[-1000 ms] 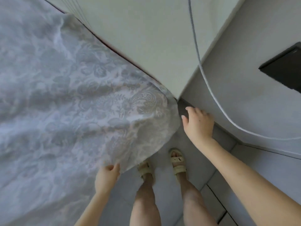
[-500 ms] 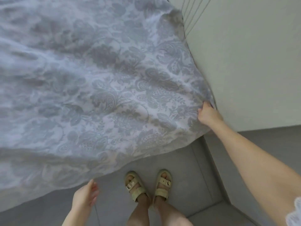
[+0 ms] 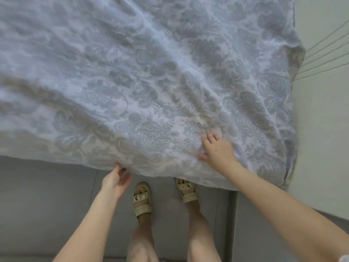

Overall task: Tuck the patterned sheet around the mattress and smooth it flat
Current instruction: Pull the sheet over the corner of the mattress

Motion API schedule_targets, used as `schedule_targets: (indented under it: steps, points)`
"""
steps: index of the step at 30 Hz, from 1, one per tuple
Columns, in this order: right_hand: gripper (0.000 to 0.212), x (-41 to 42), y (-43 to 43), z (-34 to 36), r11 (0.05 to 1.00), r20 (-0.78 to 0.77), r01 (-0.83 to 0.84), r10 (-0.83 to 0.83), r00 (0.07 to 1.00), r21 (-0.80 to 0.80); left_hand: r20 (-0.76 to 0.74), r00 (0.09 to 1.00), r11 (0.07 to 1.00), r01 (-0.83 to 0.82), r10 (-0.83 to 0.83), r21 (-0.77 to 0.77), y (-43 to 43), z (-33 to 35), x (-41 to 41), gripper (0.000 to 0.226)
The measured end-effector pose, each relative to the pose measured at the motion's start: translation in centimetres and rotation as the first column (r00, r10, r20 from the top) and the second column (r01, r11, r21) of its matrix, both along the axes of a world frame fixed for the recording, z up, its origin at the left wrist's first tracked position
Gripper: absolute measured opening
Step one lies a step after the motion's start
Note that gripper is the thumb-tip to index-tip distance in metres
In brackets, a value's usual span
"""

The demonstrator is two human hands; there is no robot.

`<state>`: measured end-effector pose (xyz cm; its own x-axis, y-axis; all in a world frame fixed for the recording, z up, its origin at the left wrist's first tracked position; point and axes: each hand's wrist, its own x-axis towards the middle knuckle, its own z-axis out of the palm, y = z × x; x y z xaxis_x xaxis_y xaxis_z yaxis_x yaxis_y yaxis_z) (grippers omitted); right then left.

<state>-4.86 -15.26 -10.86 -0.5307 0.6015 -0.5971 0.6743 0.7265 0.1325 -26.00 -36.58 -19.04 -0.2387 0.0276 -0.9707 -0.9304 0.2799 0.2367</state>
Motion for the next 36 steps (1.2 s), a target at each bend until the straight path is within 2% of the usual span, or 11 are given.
schedule_targets:
  steps: [2, 5, 8, 13, 16, 18, 23, 26, 31, 34, 36]
  points:
    - [0.049, 0.3, -0.2, -0.6, 0.993, 0.045, -0.108, 0.106, 0.993, 0.045, -0.023, 0.994, 0.994, -0.104, 0.104, 0.034, 0.9, -0.1, 0.4, 0.024]
    - [0.050, 0.3, 0.1, 0.0, 0.958, -0.083, -0.281, 0.286, 0.955, 0.063, -0.237, 0.955, 0.980, -0.194, 0.180, -0.039, 1.5, -1.1, 1.3, 0.020]
    - [0.041, 0.0, 0.1, 2.6, 0.940, -0.056, -0.341, 0.342, 0.938, 0.030, -0.455, 0.890, 0.980, -0.118, 0.032, -0.161, 1.3, -1.2, 2.3, 0.029]
    - [0.042, 1.8, 0.8, 5.2, 0.902, -0.149, -0.426, 0.412, 0.899, -0.073, -0.591, 0.747, 0.906, 0.036, -0.305, -0.422, -1.8, 2.1, 5.1, 0.032]
    - [0.022, 2.2, 0.8, 4.5, 0.844, -0.037, -0.502, 0.504, 0.863, -0.188, -0.592, 0.727, 0.882, 0.040, -0.348, -0.470, -4.2, 2.4, 6.4, 0.035]
    - [0.019, 1.4, 0.8, 4.3, 0.841, -0.002, -0.495, 0.507, 0.862, -0.216, -0.552, 0.790, 0.903, 0.002, -0.265, -0.430, -4.1, 2.2, 6.4, 0.030]
    - [0.044, 3.8, 2.4, 3.9, 0.928, -0.122, -0.361, 0.349, 0.929, -0.092, -0.362, 0.932, 0.953, -0.089, -0.023, -0.290, -1.7, 2.7, 7.7, 0.037]
    - [0.049, 9.0, 3.3, 4.5, 0.986, -0.081, -0.163, 0.166, 0.983, 0.033, -0.213, 0.971, 0.984, 0.073, -0.107, -0.163, 1.1, 4.3, 11.8, 0.027]
    - [0.077, 18.8, 4.4, 4.9, 0.972, 0.303, 0.194, -0.227, 0.926, 0.135, 0.094, 0.933, 0.933, 0.335, -0.348, 0.131, 7.3, 7.7, 17.8, 0.037]
    - [0.079, 22.2, 4.7, 4.8, 0.923, 0.320, 0.358, -0.385, 0.866, 0.143, 0.169, 0.898, 0.897, 0.358, -0.407, 0.258, 10.8, 8.9, 20.2, 0.028]
    - [0.065, 22.7, 4.7, 4.1, 0.866, 0.211, 0.472, -0.498, 0.841, 0.162, 0.147, 0.912, 0.907, 0.341, -0.384, 0.248, 12.7, 9.2, 21.4, 0.020]
